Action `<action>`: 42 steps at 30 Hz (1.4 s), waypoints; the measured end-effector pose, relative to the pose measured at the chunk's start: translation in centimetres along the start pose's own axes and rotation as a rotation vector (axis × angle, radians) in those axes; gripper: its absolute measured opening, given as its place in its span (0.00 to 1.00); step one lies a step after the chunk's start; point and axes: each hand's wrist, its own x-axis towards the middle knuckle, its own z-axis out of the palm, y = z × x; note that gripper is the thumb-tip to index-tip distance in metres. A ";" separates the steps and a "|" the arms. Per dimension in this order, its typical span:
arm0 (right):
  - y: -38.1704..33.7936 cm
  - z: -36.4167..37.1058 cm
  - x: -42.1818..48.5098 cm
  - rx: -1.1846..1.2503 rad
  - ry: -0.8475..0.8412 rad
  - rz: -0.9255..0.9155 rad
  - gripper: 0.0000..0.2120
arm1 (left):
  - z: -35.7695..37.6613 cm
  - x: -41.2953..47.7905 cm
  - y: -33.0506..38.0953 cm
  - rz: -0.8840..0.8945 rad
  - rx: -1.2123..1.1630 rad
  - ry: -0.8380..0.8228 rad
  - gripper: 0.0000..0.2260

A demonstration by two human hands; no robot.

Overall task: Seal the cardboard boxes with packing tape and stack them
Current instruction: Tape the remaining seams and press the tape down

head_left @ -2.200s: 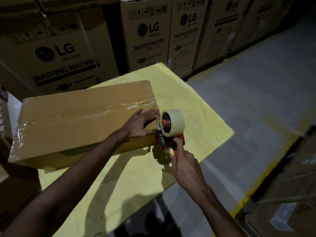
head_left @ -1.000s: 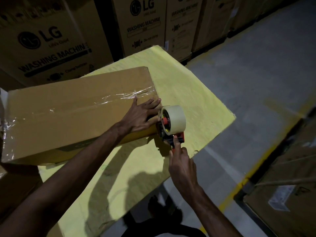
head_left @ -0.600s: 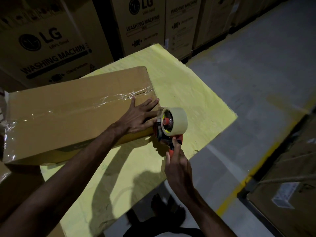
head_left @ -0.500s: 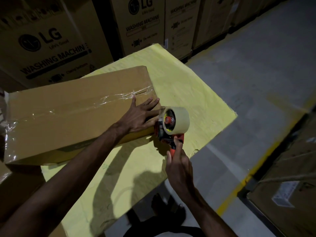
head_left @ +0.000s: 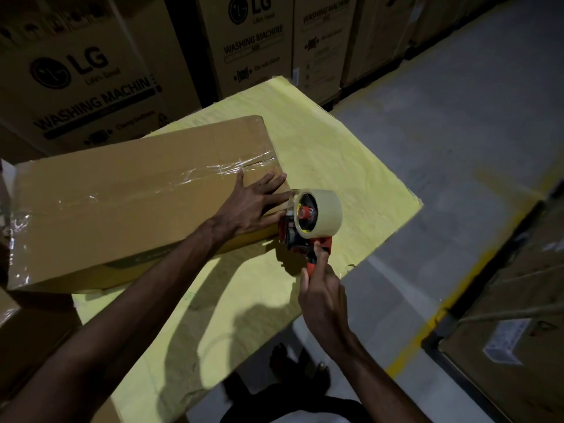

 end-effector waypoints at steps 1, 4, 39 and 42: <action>-0.2 0.1 0.0 0.002 0.016 -0.002 0.29 | 0.0 0.1 -0.1 0.005 -0.001 0.004 0.29; -0.6 0.0 0.4 0.018 0.032 -0.010 0.29 | -0.3 0.5 -0.1 0.007 -0.010 -0.008 0.30; 6.0 -1.6 10.6 0.634 -0.177 0.605 0.21 | -0.1 -0.7 2.3 -0.181 -0.238 0.168 0.27; 6.0 -0.4 15.0 0.718 -0.195 0.556 0.21 | 0.3 -0.5 2.6 -0.201 -0.194 0.195 0.24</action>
